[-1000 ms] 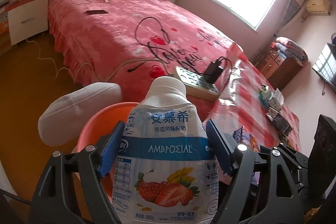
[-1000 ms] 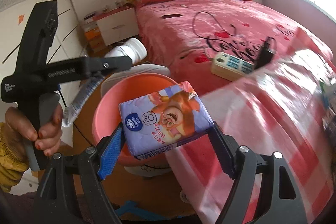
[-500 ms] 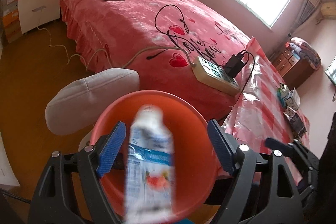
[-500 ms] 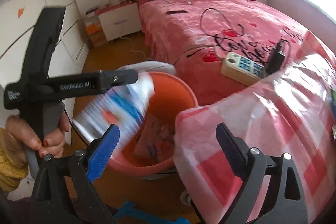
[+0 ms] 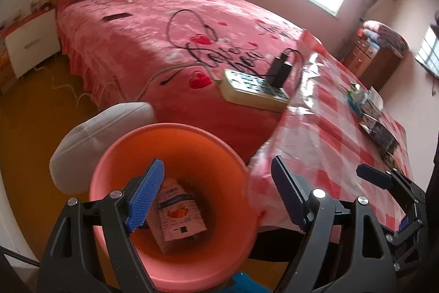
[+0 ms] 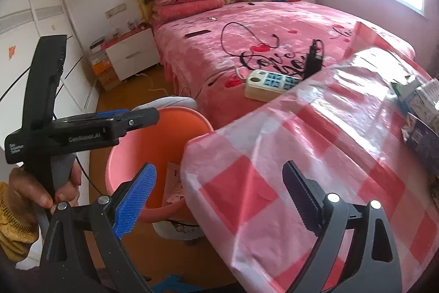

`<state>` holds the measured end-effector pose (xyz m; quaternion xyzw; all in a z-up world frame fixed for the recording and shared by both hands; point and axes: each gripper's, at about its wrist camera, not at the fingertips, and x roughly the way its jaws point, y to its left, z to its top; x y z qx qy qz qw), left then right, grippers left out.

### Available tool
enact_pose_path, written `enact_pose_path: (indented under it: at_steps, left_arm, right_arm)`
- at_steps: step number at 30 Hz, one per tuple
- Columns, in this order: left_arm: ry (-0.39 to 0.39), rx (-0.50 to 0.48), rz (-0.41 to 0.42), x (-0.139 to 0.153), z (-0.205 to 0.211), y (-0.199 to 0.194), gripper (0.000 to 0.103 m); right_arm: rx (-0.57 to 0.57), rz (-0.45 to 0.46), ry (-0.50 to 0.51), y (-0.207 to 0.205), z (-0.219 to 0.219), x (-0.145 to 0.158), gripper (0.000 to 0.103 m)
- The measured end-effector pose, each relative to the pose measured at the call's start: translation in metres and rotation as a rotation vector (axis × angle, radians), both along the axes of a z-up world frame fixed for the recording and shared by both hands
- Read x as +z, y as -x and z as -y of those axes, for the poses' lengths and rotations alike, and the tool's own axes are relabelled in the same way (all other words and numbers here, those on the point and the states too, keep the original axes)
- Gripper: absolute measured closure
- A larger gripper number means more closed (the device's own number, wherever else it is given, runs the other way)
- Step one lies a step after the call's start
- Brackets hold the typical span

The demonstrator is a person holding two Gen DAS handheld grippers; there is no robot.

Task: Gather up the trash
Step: 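Move both open tools back from the bucket to the trash pile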

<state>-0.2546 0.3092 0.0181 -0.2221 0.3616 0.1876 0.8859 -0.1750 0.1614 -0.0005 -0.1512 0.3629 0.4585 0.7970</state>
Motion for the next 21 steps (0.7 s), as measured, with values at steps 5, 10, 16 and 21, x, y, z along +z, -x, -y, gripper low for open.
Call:
enact_pose_path:
  at_steps: [5,10,16,21]
  left_arm:
    - [-0.037,-0.066,0.009,0.011,0.024,-0.012,0.021]
    - [-0.057,-0.107,0.015,0.019,0.042,-0.02,0.02]
    - [-0.072,-0.137,0.014,0.026,0.061,-0.031,0.018]
    - [-0.085,-0.166,0.006,0.029,0.076,-0.04,0.018]
  right_arm:
    - [-0.038,0.002,-0.029,-0.006,0.019,0.003,0.011]
    - [-0.08,0.002,-0.063,-0.013,0.041,0.007,0.011]
    - [-0.129,-0.001,-0.1,-0.02,0.068,0.01,0.011]
    - [-0.162,-0.001,-0.128,-0.027,0.088,0.013,0.011]
